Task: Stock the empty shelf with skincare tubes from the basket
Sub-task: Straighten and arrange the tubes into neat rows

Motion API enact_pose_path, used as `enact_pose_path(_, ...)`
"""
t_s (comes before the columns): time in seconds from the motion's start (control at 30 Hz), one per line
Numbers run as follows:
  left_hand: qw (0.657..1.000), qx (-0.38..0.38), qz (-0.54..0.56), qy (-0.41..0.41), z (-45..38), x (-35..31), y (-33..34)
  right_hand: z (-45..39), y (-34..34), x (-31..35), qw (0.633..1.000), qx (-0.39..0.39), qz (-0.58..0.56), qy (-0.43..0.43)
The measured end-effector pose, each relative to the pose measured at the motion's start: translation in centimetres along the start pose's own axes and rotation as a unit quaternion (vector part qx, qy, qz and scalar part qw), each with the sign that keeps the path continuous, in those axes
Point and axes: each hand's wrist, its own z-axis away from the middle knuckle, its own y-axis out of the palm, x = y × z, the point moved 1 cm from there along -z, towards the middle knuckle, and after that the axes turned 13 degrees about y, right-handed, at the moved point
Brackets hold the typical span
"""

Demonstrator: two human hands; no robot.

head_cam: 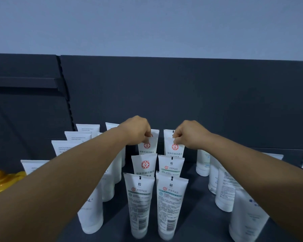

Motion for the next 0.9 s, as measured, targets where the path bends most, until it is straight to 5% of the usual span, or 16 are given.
enact_pose_path(0.3, 0.997, -0.047, 0.059, 0.008, 2.4, -1.3, -1.9, 2.6, -1.8, 1.1, 0.999, -0.043, 0.007, -0.01)
enact_pose_path(0.4, 0.995, -0.004, 0.094, 0.023, 4.9, -2.8, -3.2, 5.2, -3.1, 2.2, 0.999, -0.013, -0.038, -0.024)
enact_pose_path(0.6, 0.998, 0.039, 0.045, 0.023, 7.3, -4.0, -2.5, 8.4, -2.7, 2.7, 0.998, 0.063, 0.014, -0.023)
enact_pose_path(0.9, 1.0, 0.005, -0.01, 0.004, 6.6, -4.0, -1.2, 7.8, -1.0, 1.9, 0.999, -0.008, 0.037, -0.02)
